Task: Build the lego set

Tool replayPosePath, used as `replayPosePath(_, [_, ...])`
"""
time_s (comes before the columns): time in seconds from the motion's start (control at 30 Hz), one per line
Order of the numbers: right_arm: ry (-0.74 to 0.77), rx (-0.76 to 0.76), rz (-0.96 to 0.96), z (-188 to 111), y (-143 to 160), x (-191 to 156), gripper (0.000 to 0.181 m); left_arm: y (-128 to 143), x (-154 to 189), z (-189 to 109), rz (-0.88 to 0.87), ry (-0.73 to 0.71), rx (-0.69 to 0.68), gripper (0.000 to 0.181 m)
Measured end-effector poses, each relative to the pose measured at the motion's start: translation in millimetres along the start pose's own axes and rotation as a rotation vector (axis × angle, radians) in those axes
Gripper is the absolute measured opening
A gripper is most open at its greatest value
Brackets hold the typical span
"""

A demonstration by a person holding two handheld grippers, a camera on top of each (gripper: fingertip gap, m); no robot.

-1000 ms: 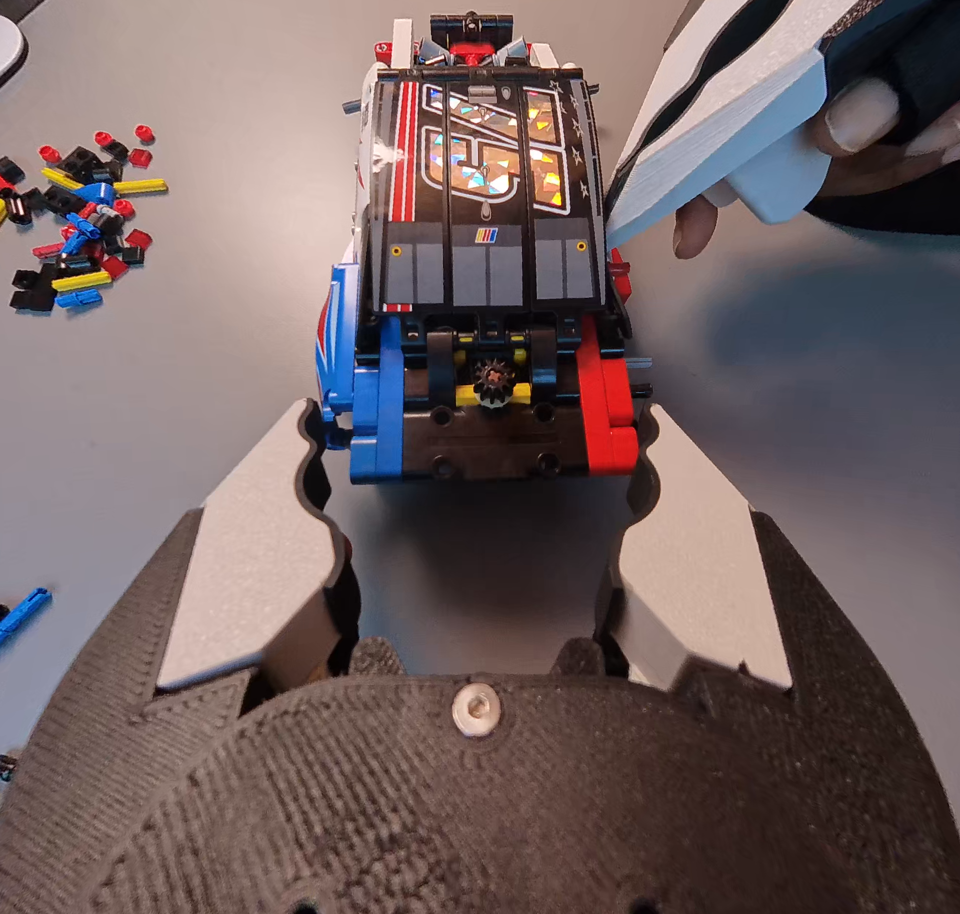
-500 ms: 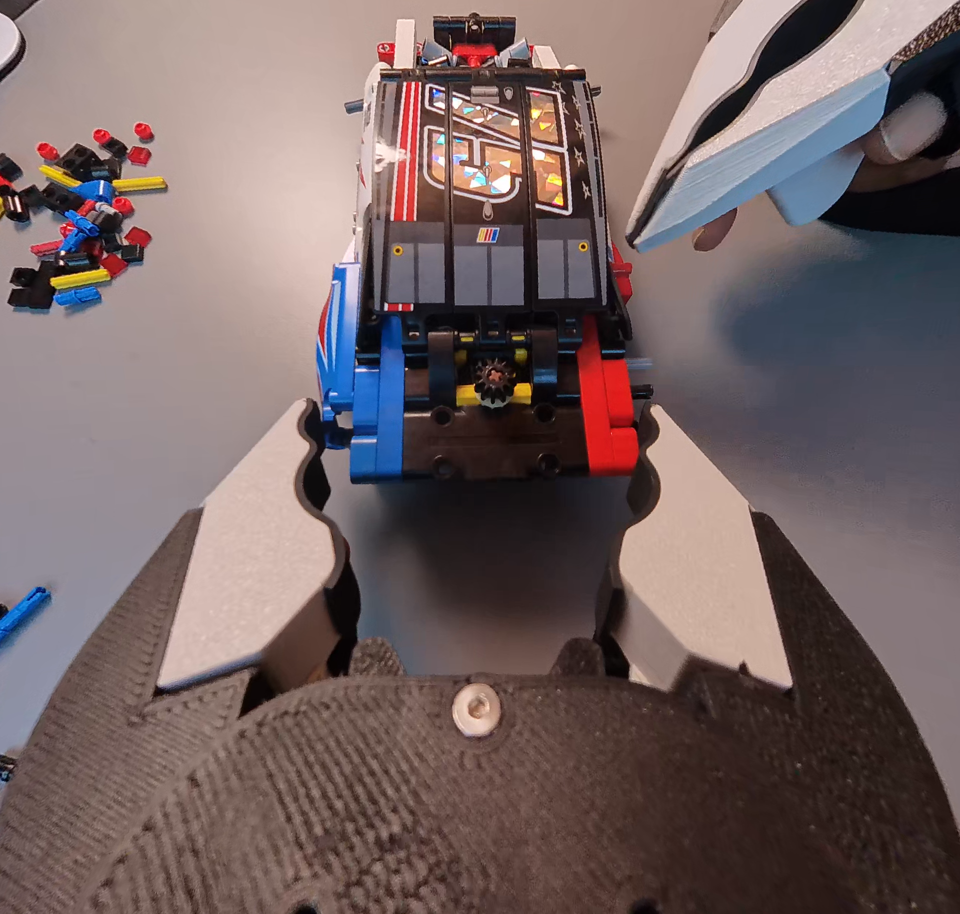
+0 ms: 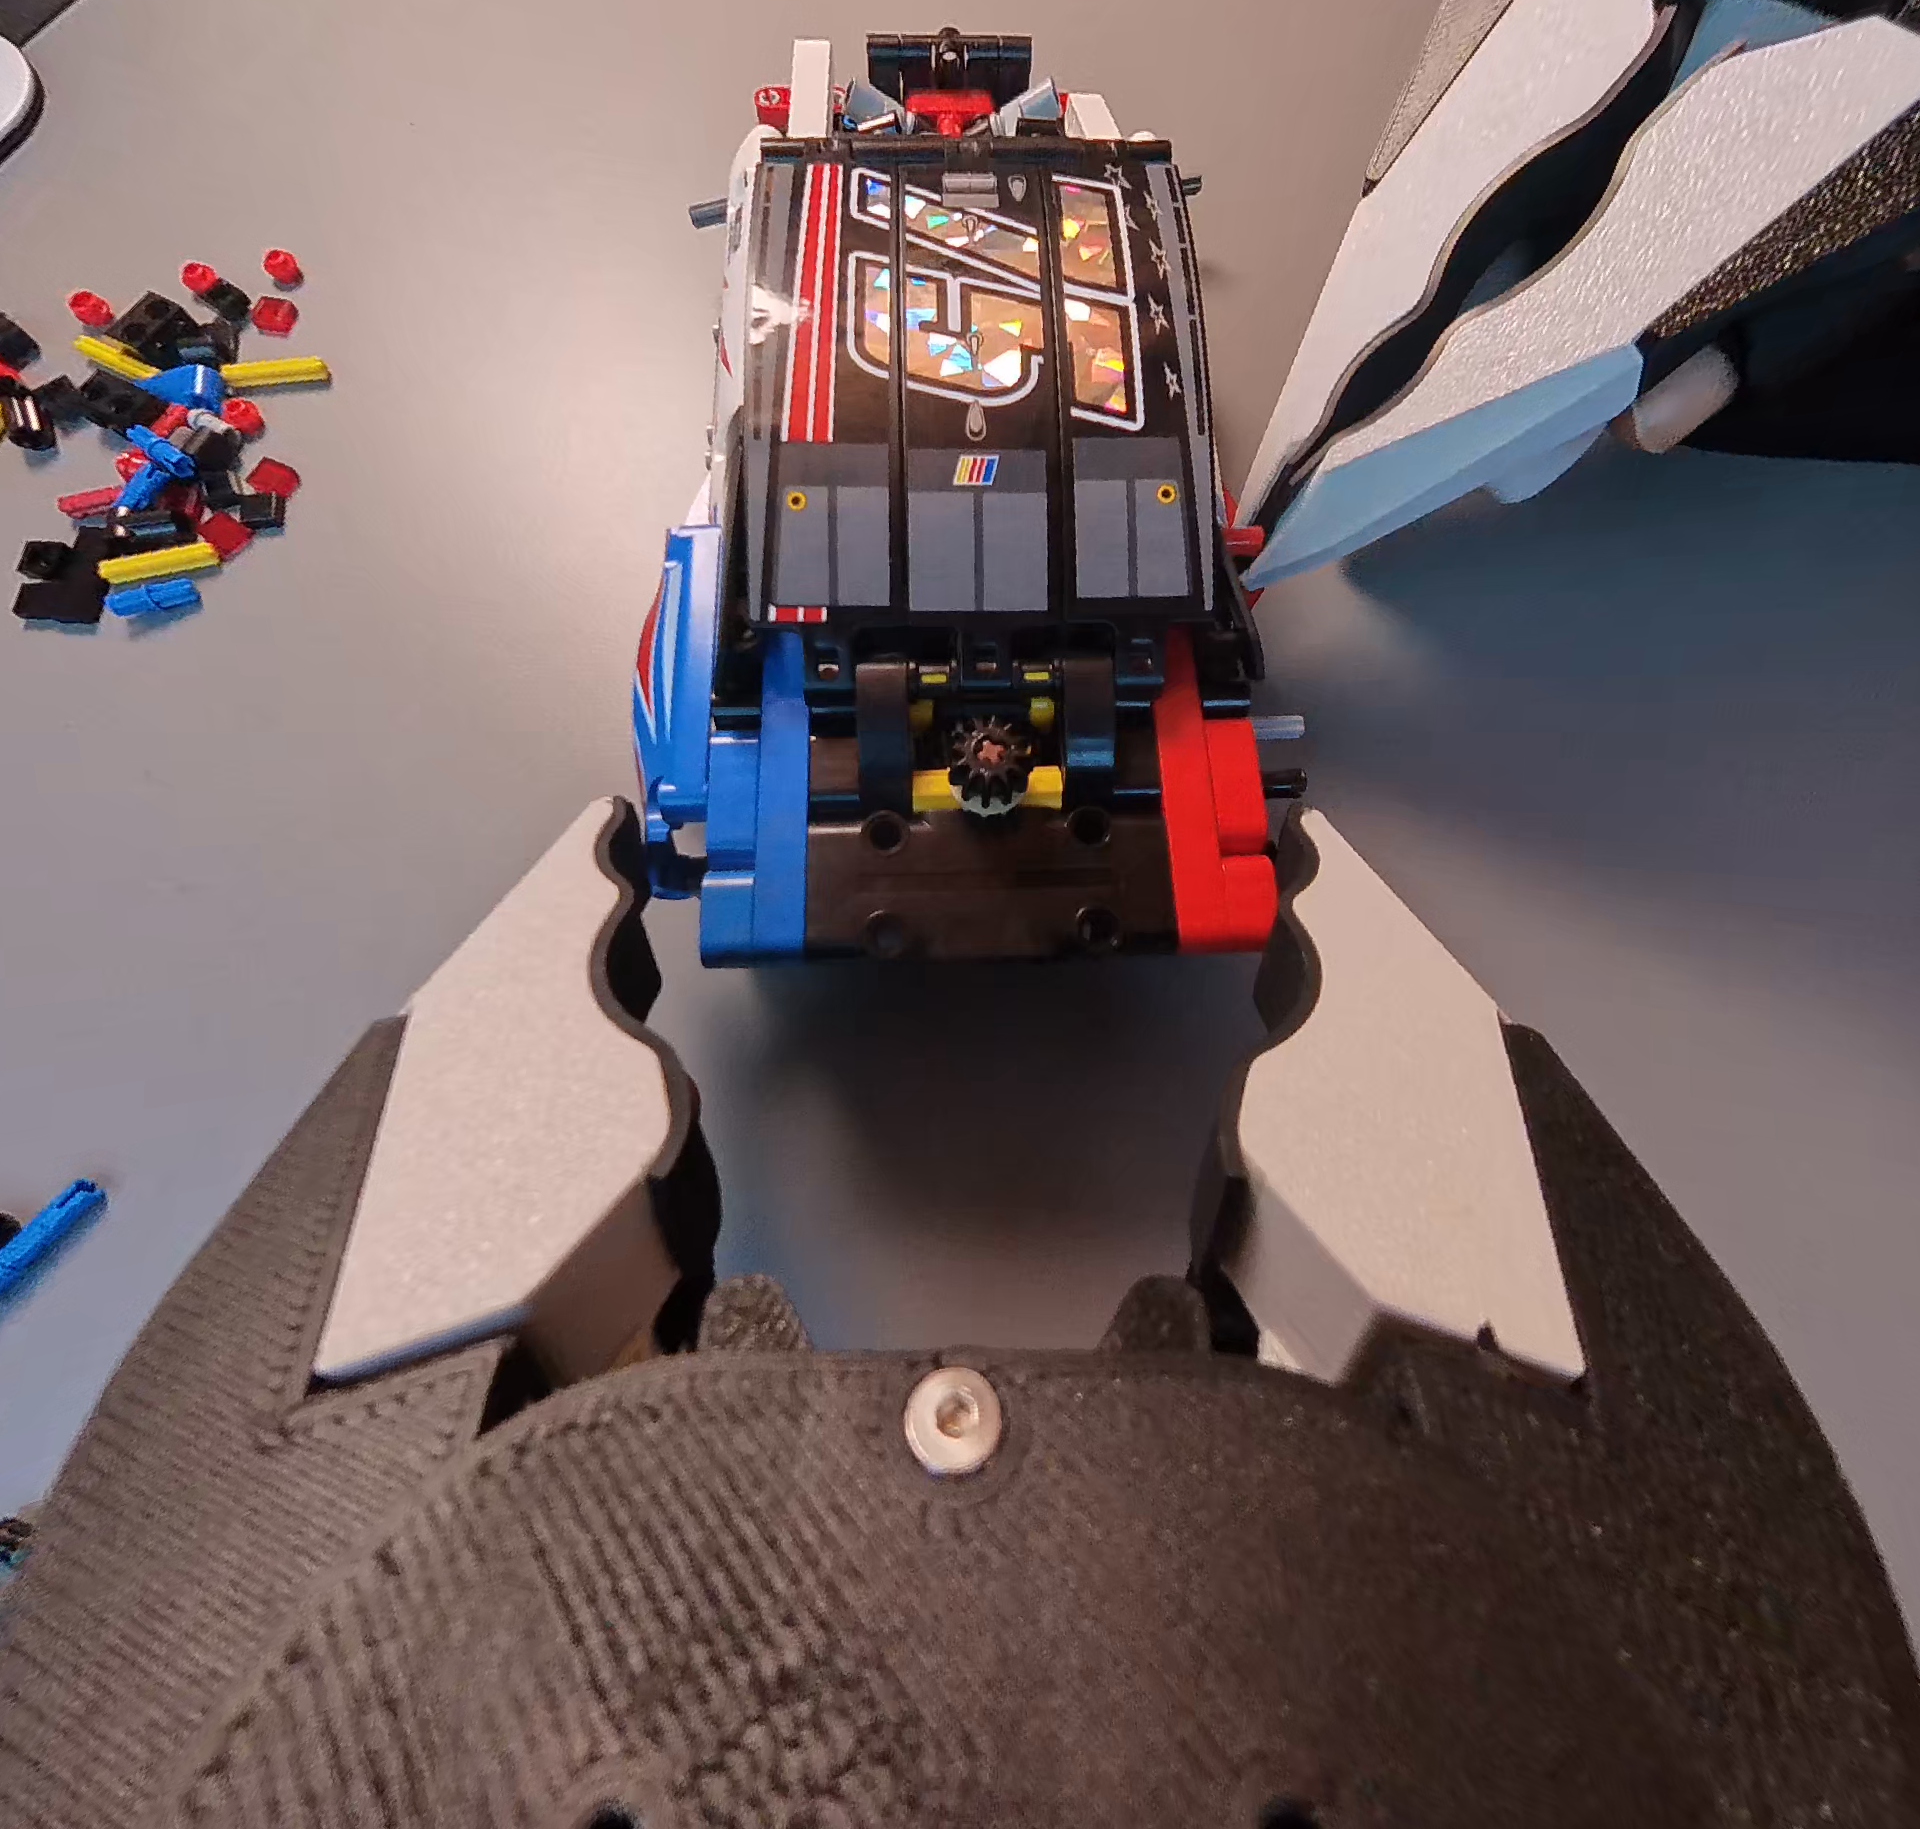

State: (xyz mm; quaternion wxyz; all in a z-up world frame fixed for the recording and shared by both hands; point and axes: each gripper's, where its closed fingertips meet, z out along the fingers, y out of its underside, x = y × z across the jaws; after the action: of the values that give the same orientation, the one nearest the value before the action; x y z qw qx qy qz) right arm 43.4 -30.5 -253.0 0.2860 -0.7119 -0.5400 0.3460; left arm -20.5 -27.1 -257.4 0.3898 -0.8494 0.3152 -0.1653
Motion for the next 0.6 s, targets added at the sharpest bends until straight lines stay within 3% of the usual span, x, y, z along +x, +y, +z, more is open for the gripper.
replayPosePath(0.17, [-0.014,0.015,-0.030,-4.9,-4.0,-4.0,0.000,0.0,0.0,0.0,-0.003,-0.002,-0.001,0.118])
replayPosePath(0.3, [-0.032,0.125,-0.132,-18.0,-33.0,-25.0,0.000,-0.1,0.3,0.4,-0.004,-0.006,-0.003,0.118])
replayPosePath(0.47, [0.056,0.099,-0.189,0.8,-32.8,-24.5,0.000,0.0,1.1,0.7,-0.004,-0.013,-0.007,0.118])
replayPosePath(0.6, [0.018,0.122,-0.129,4.1,-34.1,-27.3,0.000,0.0,1.1,0.5,-0.005,-0.010,-0.005,0.118])
